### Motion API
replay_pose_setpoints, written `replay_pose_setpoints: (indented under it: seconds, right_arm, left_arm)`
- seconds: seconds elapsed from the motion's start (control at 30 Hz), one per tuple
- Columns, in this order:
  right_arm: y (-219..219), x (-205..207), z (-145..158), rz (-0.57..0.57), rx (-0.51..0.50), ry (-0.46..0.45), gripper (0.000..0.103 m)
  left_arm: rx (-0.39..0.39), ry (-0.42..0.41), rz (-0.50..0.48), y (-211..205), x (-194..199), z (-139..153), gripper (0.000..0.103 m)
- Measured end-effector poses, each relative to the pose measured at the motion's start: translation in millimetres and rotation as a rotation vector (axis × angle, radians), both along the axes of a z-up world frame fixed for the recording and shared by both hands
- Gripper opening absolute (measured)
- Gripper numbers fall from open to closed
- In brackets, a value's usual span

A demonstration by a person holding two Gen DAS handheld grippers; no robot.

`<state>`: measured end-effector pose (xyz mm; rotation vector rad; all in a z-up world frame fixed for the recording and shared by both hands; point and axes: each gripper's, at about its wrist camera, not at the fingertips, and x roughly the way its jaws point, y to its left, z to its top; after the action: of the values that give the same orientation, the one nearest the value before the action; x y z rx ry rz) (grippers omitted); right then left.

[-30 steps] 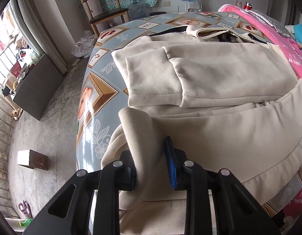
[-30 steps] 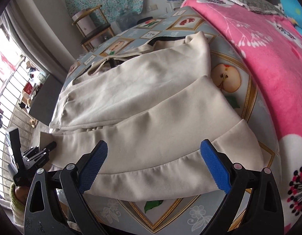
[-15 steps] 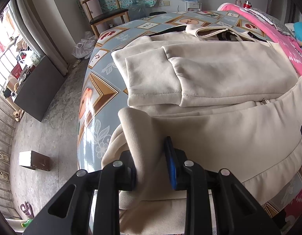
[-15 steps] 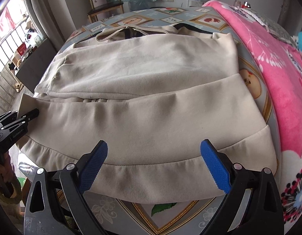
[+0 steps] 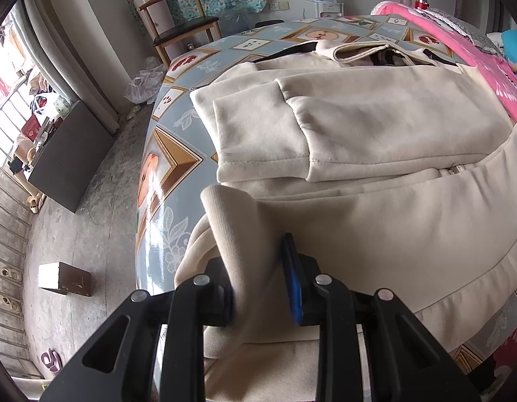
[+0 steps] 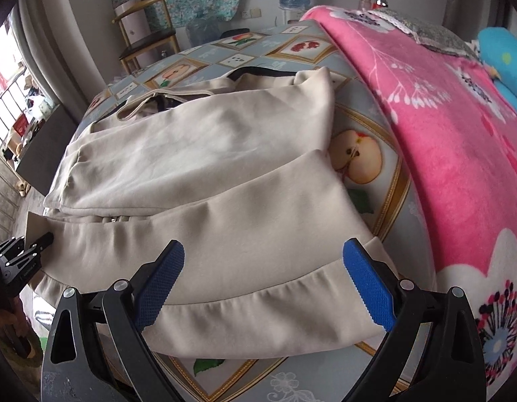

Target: Fold large clothes

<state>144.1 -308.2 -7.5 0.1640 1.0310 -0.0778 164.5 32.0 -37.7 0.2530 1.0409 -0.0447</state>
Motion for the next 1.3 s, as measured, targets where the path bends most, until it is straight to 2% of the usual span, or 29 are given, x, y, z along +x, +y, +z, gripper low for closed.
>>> replay_pose_setpoints:
  seconds: [0.13,0.43,0.6,0.83,1.1,1.2,1.3]
  right_arm:
    - [-14,5,-2,-0.011,0.035,-0.004,0.092]
    - [-42,38,-6,-0.003,0.219,0.011,0.088]
    - [-58,57,-4,-0.001,0.345,0.020,0.082]
    - [-75,82,-9,-0.013,0.489,0.050,0.067]
    - [-96,96,-12,-0.057,0.581,0.037,0.062]
    - [-99,106,-11,-0.043,0.603,0.028,0.062]
    - [-100,121,-21,-0.019,0.646,0.060,0.062]
  left_arm:
    - [0.007,0.002,0.000,0,0,0,0.024]
    - [0.009,0.001,0.008,-1,1,-1,0.024]
    - [0.002,-0.001,0.012,0,1,-1,0.024]
    - [-0.003,-0.002,0.015,1,1,-1,0.024]
    - [-0.004,-0.003,0.016,1,1,-1,0.024]
    - [-0.002,-0.005,0.015,1,1,-1,0.024]
    - [-0.007,-0.004,0.017,1,1,-1,0.024]
